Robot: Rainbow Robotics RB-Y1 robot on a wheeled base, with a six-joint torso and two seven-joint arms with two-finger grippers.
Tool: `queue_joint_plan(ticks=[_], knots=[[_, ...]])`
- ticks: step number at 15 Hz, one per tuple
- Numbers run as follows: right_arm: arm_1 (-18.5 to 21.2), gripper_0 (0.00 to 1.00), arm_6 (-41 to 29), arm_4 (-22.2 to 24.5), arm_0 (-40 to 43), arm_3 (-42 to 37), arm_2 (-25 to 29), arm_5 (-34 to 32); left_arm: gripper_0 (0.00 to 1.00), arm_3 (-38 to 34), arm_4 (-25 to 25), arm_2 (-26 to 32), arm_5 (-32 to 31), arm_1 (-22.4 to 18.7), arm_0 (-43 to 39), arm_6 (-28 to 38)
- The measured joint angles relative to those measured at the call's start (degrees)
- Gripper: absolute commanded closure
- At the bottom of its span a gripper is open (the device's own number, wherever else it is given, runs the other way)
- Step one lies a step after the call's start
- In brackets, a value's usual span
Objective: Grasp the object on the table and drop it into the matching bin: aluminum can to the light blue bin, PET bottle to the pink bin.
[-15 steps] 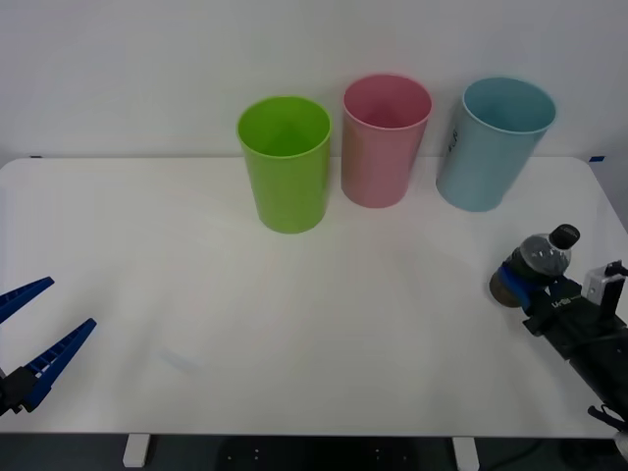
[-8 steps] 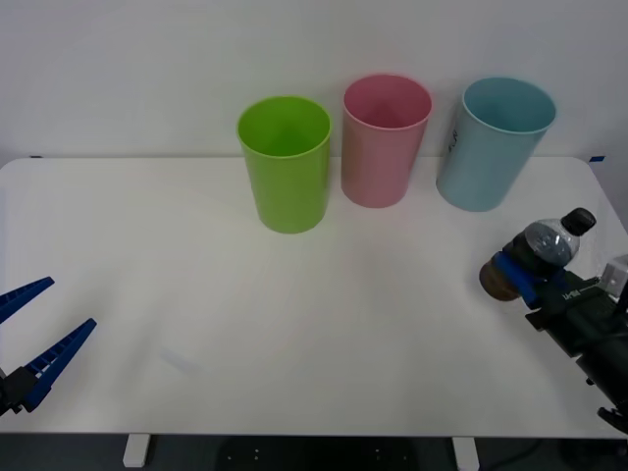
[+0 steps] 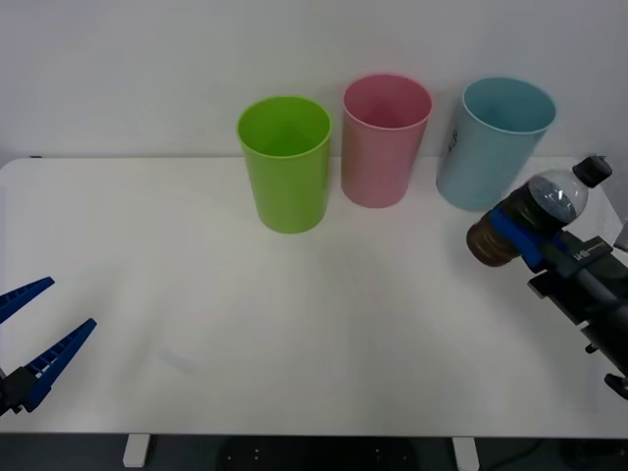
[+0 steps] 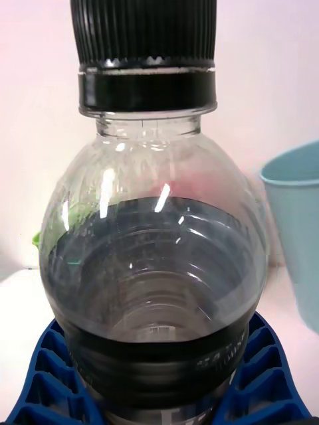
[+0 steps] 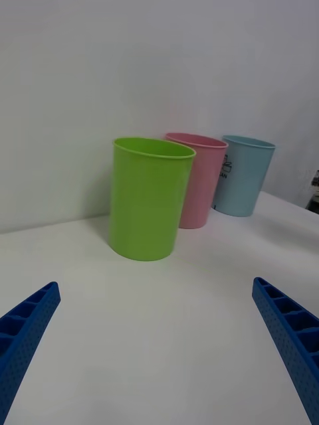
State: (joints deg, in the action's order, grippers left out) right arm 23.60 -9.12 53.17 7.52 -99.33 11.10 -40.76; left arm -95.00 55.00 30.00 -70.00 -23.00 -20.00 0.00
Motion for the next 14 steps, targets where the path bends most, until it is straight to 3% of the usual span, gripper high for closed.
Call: queue_joint_plan(ticks=[6,14], knots=[[5.24,1.00,-3.31,0.09,-8.02,-1.93,-2.77,2.05,0.00,0.00,0.00,0.00,0.00,0.00,0.00,0.00],[13.32,1.00,-5.54,0.08,-19.56,0.45,-10.75,12.30,0.00,0.00,0.00,0.00,0.00,0.00,0.00,0.00]])
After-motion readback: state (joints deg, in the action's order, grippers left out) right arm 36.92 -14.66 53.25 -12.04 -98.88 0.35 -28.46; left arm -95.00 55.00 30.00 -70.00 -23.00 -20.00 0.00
